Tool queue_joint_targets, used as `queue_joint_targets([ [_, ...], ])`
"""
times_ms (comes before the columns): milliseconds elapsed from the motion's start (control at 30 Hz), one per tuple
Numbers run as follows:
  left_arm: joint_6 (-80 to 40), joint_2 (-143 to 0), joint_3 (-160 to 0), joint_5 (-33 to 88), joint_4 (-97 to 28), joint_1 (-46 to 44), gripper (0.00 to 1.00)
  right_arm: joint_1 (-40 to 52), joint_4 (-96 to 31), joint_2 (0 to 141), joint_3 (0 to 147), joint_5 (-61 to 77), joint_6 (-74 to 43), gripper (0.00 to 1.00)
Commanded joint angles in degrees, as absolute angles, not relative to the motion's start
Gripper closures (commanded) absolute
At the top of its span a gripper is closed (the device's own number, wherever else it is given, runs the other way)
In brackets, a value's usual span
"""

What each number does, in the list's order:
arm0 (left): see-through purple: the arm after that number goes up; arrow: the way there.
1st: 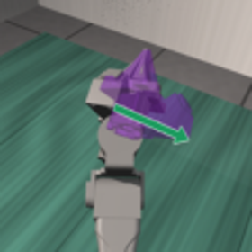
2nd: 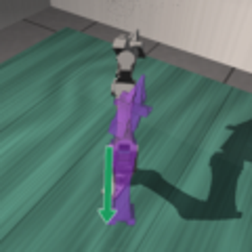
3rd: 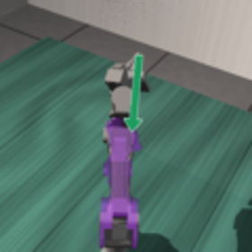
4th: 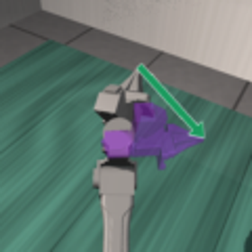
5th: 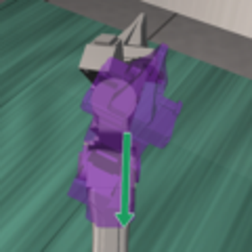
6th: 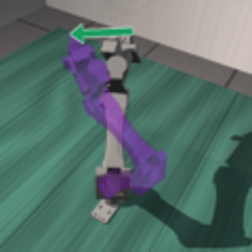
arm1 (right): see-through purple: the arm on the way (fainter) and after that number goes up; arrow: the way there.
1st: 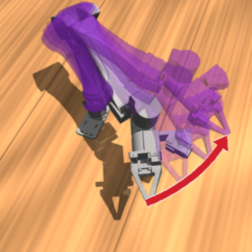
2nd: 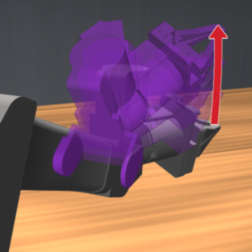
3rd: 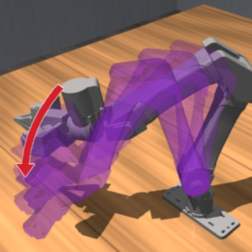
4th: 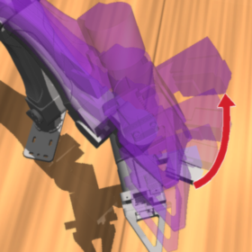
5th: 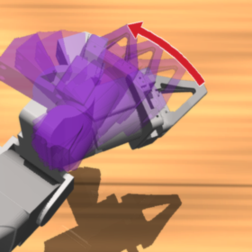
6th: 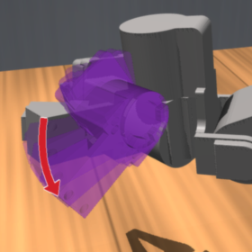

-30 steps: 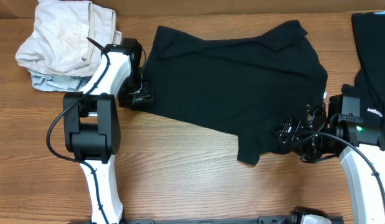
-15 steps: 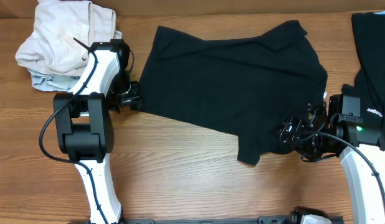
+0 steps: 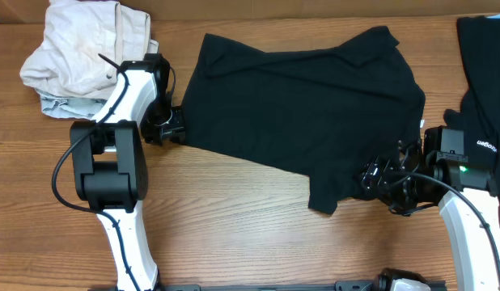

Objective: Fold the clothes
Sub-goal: 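Pull the shirt's right hem toward the center with the right gripper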

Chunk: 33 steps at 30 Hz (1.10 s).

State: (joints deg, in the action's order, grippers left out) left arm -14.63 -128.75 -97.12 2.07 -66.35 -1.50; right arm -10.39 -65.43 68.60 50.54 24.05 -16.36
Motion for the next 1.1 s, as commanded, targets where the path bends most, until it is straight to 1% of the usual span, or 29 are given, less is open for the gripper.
queue_joint_targets([
  [0, -13.72, -129.97, -94.32, 6.24, -64.2, -2.48, 0.45, -10.11, -65.21, 68.49, 50.19, 23.59, -16.6, 0.16],
  [67, -13.72, -129.97, -94.13, 6.24, -64.2, -2.83, 0.49, -10.11, -65.21, 68.49, 50.19, 23.59, -16.82, 0.16],
  [100, -13.72, -129.97, -94.11, 6.22, -64.2, -2.98, 0.53, -10.11, -65.19, 68.49, 50.19, 23.59, -16.82, 0.16],
  [133, -13.72, -129.97, -94.11, 6.22, -64.1, -3.22, 0.59, -10.11, -65.21, 68.49, 50.19, 23.59, -16.82, 0.16],
  [200, -13.72, -129.97, -94.11, 6.22, -63.57, -3.73, 0.77, -10.11, -65.23, 68.49, 50.19, 23.59, -16.82, 0.16],
  [267, -13.74, -129.97, -94.11, 6.22, -62.65, -3.92, 0.91, -10.11, -65.43, 68.49, 50.19, 23.59, -16.8, 0.16],
  [300, -13.74, -129.97, -94.11, 6.24, -62.22, -3.95, 0.96, -10.11, -65.63, 68.49, 50.19, 23.57, -16.8, 0.16],
  [400, -13.74, -129.97, -94.15, 6.24, -61.41, -3.95, 0.96, -10.11, -66.32, 68.49, 50.19, 23.59, -16.8, 0.17],
  [533, -13.69, -129.95, -94.87, 6.2, -61.65, -3.92, 0.96, -9.47, -67.59, 68.49, 50.19, 23.59, -16.8, 0.23],
  [700, -13.72, -129.95, -95.15, 5.93, -61.19, -3.7, 0.96, -3.57, -67.92, 68.49, 50.09, 23.18, -20.21, 0.26],
  [733, -13.72, -129.95, -95.15, 5.78, -61.1, -3.62, 0.96, -2.09, -67.77, 68.49, 49.91, 22.37, -21.67, 0.26],
  [767, -13.69, -129.95, -95.15, 5.56, -60.75, -3.44, 0.96, 1.54, -67.48, 68.49, 49.21, 19.11, -25.93, 0.26],
  [833, -13.69, -129.95, -95.15, 5.41, -60.23, -3.33, 0.96, 5.26, -66.94, 68.49, 47.94, 15.42, -31.03, 0.26],
  [933, -13.69, -129.95, -95.15, 5.34, -59.02, -3.36, 0.96, 10.0, -64.75, 68.49, 45.69, 12.99, -36.86, 0.25],
  [967, -13.69, -129.95, -95.15, 5.34, -58.33, -3.36, 0.96, 12.49, -62.22, 68.49, 44.12, 11.44, -40.36, 0.26],
  [1067, -13.72, -129.95, -95.15, 5.37, -57.67, -3.36, 0.96, 15.57, -56.47, 68.49, 41.36, 9.37, -43.88, 0.27],
])
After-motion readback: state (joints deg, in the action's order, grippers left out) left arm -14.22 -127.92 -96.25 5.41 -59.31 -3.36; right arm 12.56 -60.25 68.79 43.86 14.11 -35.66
